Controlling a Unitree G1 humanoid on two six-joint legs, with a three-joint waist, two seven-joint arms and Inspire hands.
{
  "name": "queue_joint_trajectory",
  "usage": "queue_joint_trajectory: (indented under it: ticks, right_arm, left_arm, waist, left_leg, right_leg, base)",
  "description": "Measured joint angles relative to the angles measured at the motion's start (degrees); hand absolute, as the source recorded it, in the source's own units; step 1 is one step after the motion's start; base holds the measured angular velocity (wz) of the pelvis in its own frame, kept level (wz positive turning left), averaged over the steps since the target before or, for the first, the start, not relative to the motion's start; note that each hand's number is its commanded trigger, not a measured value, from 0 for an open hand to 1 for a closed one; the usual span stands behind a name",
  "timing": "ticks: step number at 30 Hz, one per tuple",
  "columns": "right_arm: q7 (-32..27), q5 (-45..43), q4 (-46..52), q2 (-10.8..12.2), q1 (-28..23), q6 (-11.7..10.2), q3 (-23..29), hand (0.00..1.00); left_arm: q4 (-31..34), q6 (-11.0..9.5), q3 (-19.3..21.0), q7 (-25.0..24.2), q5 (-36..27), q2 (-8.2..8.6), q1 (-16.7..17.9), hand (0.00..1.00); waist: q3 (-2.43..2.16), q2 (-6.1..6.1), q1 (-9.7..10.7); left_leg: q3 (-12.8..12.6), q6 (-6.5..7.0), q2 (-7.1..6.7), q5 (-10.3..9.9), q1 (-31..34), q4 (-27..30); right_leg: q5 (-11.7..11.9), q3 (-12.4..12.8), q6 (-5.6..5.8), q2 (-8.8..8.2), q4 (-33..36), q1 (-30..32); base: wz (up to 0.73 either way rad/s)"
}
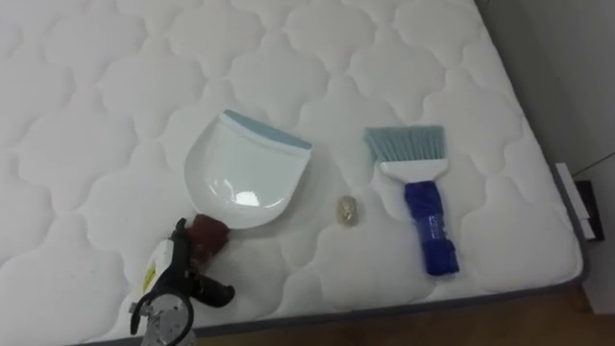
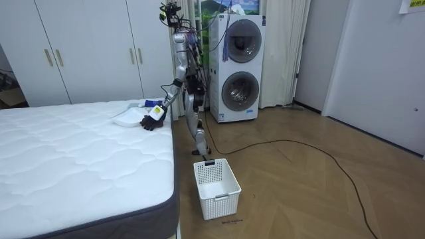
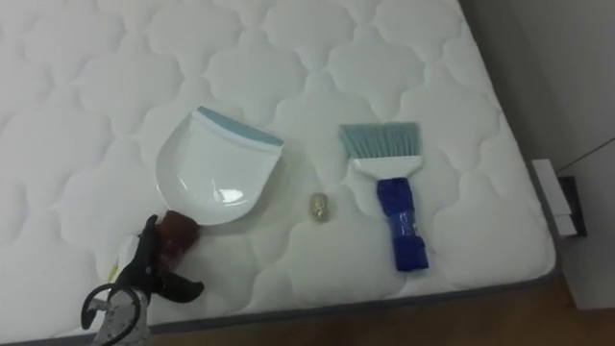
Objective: Clean bed
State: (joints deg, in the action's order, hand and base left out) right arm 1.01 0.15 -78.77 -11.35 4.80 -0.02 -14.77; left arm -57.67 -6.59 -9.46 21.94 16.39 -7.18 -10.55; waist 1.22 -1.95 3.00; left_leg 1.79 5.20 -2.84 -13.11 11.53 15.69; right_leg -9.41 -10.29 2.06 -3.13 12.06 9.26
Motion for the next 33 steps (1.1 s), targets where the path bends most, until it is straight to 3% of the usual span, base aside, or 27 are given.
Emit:
queue_joint_trajectory:
  ticks: [5, 6, 7, 11, 13, 15, 17, 23, 28, 33]
  right_arm:
    - [-1.16, 2.09, -0.14, 0.25, 0.76, 0.06, -2.08, 0.00]
    - [-1.21, 2.31, -0.19, 0.25, 0.90, 0.08, -2.14, 0.00]
    - [-1.25, 2.43, -0.18, 0.24, 0.96, 0.08, -2.14, 0.00]
    - [-1.42, 5.16, -0.14, -0.17, 2.09, 0.26, -3.88, 0.00]
    - [-1.27, 5.52, -0.15, -0.18, 2.44, 0.31, -4.29, 0.00]
    - [-1.20, 6.52, 0.02, -0.21, 2.78, 0.76, -4.35, 0.00]
    - [-1.11, 6.86, 0.04, -0.15, 3.14, 1.21, -4.32, 0.00]
    - [-1.09, 9.31, 0.06, -0.08, 3.31, 1.43, -4.33, 0.00]
    - [-1.03, 10.89, 0.05, -0.06, 3.42, 1.61, -4.37, 0.00]
    - [-0.81, 11.80, 0.04, -0.05, 3.55, 1.94, -5.45, 0.00]
  left_arm:
    - [-1.83, -0.06, -0.77, 0.83, 0.04, -0.06, -2.74, 0.00]
    - [-2.75, 0.00, -0.86, 1.14, -0.11, -0.22, -3.56, 0.65]
    - [-3.29, 0.00, -0.86, 1.23, -0.30, -0.21, -3.97, 1.00]
    - [-4.87, 0.20, -0.89, 2.50, -1.27, -0.58, -7.47, 1.00]
    - [-5.96, 0.29, -0.85, 4.07, -1.26, -0.74, -8.67, 1.00]
    - [-7.78, 0.37, -0.76, 4.76, -1.60, -2.69, -11.19, 1.00]
    - [-9.45, 0.65, 0.07, 4.82, -2.09, -3.55, -12.85, 1.00]
    - [-13.40, 3.03, 0.42, 5.59, -2.29, -5.16, -16.22, 1.00]
    - [-14.15, 4.84, 0.33, 5.56, -2.30, -5.15, -17.23, 1.00]
    - [-14.99, 5.41, -0.13, 5.36, -2.24, -4.03, -17.13, 1.00]
  waist:
    - [0.42, -0.34, 0.06]
    - [0.67, -0.37, -0.06]
    - [0.67, -0.34, -0.08]
    - [1.39, 0.14, 0.16]
    - [1.42, 0.09, 0.34]
    - [1.43, 0.13, 0.55]
    - [1.46, 0.17, 1.37]
    - [1.65, 0.36, 3.18]
    - [1.81, 0.48, 3.49]
    - [1.87, 0.51, 3.89]
  left_leg:
    - [-1.22, -0.42, 0.25, 0.47, 1.96, 0.11]
    - [-1.55, -0.45, 0.31, 0.53, 2.11, 0.11]
    - [-1.64, -0.47, 0.31, 0.54, 2.35, 0.15]
    - [-1.57, -0.77, 0.45, 0.85, 6.04, 1.88]
    - [-2.44, -0.88, 0.69, 1.16, 6.75, 1.86]
    - [-3.84, -0.97, 1.10, 1.50, 8.15, 2.14]
    - [-4.67, -0.96, 1.32, 1.59, 9.04, 2.61]
    - [-5.88, -0.84, 1.37, 1.65, 9.74, 3.29]
    - [-6.43, -0.82, 1.35, 1.66, 10.38, 3.60]
    - [-6.38, -0.81, 1.35, 1.67, 11.15, 3.79]
  right_leg:
    - [-0.05, -0.67, -0.09, -0.11, 0.78, 2.06]
    - [-0.12, -0.67, -0.21, -0.10, 0.82, 2.29]
    - [-0.16, -0.64, -0.33, -0.11, 0.85, 2.56]
    - [-0.03, -0.77, -1.02, -0.07, 1.97, 5.68]
    - [0.03, -0.70, -1.12, -0.07, 2.69, 6.68]
    - [0.20, -0.81, -1.40, -0.06, 3.27, 8.10]
    - [0.24, -0.90, -1.47, -0.09, 3.78, 8.95]
    - [0.22, -0.69, -1.50, -0.38, 4.86, 9.99]
    - [0.16, -0.20, -1.49, -0.65, 5.78, 11.04]
    - [0.09, -0.64, -1.56, -0.83, 6.13, 11.83]
  base:
    - [0.05]
    - [-0.05]
    - [-0.06]
    - [0.05]
    - [0.03]
    - [0.00]
    - [0.02]
    - [-0.04]
    - [-0.04]
    - [0.01]
